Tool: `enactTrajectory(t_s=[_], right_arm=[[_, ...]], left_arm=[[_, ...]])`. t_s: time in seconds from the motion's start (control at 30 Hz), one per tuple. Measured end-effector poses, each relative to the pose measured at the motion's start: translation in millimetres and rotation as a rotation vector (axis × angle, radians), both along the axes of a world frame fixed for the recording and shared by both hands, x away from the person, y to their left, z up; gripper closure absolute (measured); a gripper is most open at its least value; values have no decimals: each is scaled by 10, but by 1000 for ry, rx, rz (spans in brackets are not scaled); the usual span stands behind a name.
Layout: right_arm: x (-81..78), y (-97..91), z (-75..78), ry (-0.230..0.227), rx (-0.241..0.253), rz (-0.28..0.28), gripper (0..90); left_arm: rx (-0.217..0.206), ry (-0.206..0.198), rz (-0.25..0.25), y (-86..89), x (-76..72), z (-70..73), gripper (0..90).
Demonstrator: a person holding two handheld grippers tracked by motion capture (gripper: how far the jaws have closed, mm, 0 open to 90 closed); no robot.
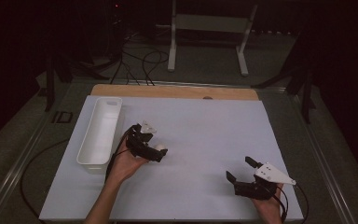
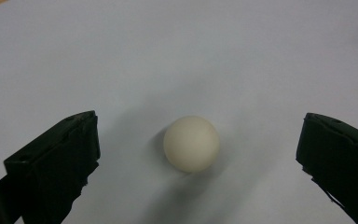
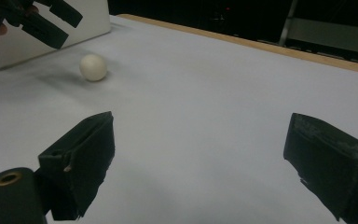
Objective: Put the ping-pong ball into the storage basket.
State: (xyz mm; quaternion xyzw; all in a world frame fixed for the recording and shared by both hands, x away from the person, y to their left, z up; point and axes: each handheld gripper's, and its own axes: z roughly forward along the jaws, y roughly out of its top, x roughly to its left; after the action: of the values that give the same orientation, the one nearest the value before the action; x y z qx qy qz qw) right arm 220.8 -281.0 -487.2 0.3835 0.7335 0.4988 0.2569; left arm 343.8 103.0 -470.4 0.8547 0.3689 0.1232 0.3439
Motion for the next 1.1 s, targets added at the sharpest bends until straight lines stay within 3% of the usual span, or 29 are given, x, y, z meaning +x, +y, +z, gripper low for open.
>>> enactTrajectory(t_s=[1.1], right_arm=[[1, -3, -4, 1, 1, 1, 83]], left_arm=[[41, 33, 24, -63, 128, -198, 1]])
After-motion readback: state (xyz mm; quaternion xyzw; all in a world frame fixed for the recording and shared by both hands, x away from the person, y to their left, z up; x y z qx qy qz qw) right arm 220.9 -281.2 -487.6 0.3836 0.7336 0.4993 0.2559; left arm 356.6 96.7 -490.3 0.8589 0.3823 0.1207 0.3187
